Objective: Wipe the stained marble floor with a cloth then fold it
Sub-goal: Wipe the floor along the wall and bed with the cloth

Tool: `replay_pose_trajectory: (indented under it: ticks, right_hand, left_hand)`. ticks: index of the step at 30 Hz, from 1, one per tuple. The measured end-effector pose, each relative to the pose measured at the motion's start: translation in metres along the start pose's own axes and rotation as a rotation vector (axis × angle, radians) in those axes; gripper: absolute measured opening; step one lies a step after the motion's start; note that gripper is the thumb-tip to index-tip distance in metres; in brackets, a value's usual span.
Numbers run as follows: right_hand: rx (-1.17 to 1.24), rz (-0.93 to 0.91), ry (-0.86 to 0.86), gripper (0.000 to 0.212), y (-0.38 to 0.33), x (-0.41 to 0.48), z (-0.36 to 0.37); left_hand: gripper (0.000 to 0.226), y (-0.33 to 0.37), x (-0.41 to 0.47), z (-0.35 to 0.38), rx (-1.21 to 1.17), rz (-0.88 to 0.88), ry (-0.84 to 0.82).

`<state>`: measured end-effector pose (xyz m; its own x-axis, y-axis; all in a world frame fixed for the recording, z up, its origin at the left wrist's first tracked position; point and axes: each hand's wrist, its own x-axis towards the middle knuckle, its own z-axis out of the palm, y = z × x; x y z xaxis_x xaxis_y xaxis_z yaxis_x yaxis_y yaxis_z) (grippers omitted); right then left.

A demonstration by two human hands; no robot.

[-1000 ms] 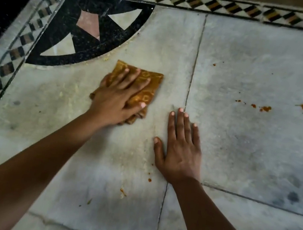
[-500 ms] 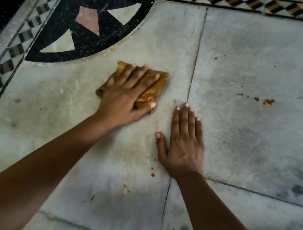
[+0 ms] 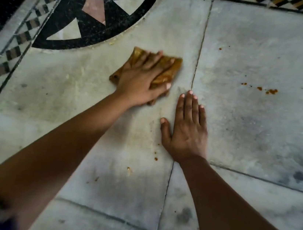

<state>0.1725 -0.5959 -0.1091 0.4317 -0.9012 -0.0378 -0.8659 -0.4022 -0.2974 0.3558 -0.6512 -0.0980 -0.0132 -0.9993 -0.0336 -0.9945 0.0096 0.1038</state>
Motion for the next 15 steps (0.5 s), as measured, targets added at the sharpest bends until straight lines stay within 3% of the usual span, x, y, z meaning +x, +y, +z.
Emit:
replay_pose_trajectory:
  ticks: [2, 5, 9, 12, 15]
  right_hand:
    - [-0.001, -0.005, 0.005, 0.075, 0.001, 0.000, 0.001]
    - [-0.004, -0.007, 0.013, 0.074, 0.003, 0.000, 0.005]
    - [-0.023, -0.016, 0.029, 0.073, 0.004, 0.000, 0.007]
    - [-0.010, -0.012, 0.024, 0.069, 0.003, 0.000, 0.002]
    - [0.017, -0.003, 0.023, 0.064, 0.004, -0.002, -0.001]
  left_hand:
    - [0.072, -0.025, -0.046, -0.003, 0.028, 0.029, -0.014]
    - [0.070, -0.059, -0.048, -0.010, 0.016, -0.195, -0.028]
    - [0.062, -0.030, -0.007, -0.010, -0.059, -0.459, -0.012]
    - [0.064, 0.010, -0.023, -0.006, -0.069, -0.408, -0.068]
    - [0.068, 0.023, -0.082, 0.002, -0.026, -0.188, -0.105]
